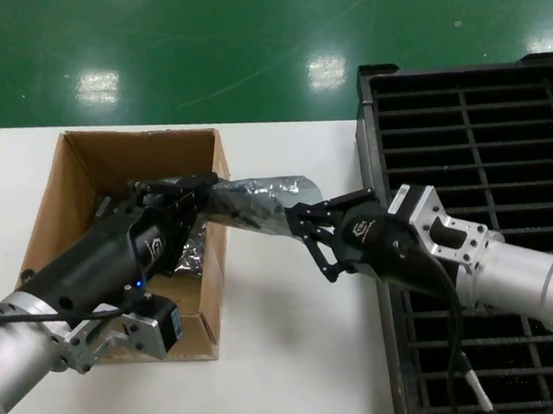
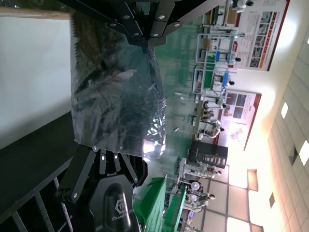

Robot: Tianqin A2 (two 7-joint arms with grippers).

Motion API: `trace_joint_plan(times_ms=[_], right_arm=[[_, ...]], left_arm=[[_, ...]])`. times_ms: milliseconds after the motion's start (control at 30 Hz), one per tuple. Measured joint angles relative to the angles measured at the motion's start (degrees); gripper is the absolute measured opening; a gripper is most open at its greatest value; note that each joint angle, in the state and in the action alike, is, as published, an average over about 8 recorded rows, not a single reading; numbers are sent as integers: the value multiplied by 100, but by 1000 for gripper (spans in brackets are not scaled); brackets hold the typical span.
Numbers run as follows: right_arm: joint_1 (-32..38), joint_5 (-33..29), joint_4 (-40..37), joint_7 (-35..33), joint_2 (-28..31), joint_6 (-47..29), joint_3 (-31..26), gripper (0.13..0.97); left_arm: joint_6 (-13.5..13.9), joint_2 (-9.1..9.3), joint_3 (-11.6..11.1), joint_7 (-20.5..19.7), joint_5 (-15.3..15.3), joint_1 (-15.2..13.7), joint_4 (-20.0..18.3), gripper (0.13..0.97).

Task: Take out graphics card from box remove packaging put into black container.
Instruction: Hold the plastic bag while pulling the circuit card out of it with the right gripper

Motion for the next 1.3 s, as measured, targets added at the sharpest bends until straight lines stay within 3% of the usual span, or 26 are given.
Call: trace_joint_plan(times_ms=[467, 767, 1033, 1300], right_arm=[[285, -594, -83, 792, -55, -69, -173, 145], [275, -664, 21, 978, -111, -112, -159, 216], [239, -712, 72, 1104, -145, -170, -175, 354], [398, -640, -298, 1059, -365, -105, -110, 354]], left_arm=[[0, 0, 0, 0, 0, 0, 0, 140], [0, 0, 0, 0, 0, 0, 0, 140], [0, 0, 0, 0, 0, 0, 0, 140], [0, 0, 0, 0, 0, 0, 0, 140]])
